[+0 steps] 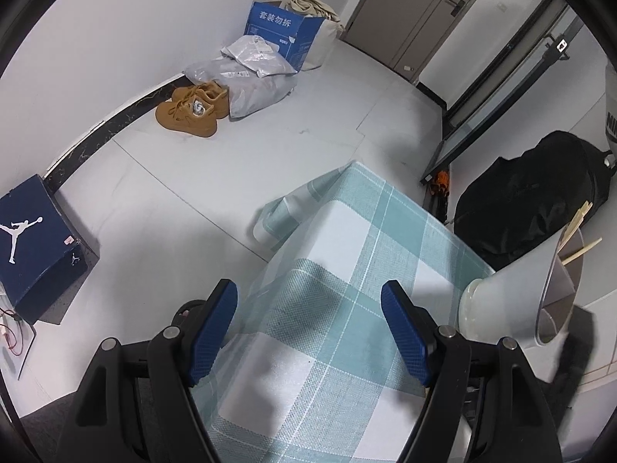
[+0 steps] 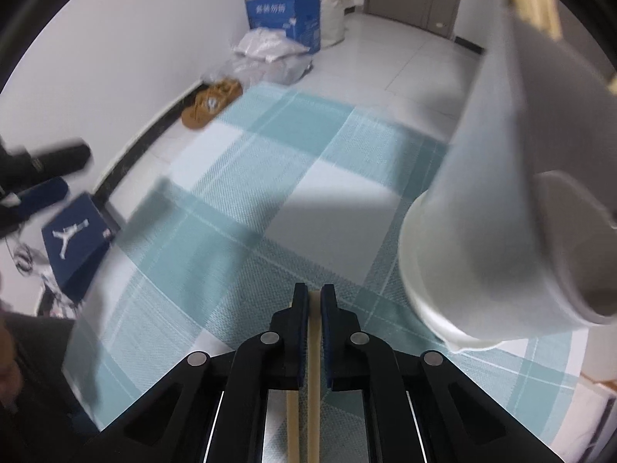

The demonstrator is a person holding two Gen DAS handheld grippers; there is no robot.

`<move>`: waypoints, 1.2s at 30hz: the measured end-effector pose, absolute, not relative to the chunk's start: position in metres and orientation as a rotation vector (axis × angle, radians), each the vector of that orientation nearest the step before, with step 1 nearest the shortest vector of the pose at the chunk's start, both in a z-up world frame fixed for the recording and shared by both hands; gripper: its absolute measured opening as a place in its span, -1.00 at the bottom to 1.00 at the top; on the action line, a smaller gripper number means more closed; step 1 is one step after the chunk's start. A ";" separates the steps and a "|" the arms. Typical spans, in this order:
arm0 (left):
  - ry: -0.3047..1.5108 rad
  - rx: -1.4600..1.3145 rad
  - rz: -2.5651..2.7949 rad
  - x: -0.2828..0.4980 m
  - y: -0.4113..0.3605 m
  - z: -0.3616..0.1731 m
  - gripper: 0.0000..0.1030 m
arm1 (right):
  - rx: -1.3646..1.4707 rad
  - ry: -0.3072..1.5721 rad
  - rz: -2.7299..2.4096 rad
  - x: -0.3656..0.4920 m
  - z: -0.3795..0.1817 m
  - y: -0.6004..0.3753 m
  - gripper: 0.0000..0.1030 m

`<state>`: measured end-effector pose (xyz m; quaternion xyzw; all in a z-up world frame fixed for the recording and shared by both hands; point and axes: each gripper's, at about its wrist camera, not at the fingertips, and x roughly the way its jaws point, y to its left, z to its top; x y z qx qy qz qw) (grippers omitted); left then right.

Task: Organize utensils
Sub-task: 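Grasp a chopstick with the right tool while the left tool grasps the last chopstick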

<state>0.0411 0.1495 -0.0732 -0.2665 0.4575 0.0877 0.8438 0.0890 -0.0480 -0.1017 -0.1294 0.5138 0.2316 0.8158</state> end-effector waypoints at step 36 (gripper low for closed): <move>1.336 -0.095 0.069 0.062 -0.003 -0.106 -0.22 | 0.606 0.825 0.314 0.030 -0.035 -0.296 -0.89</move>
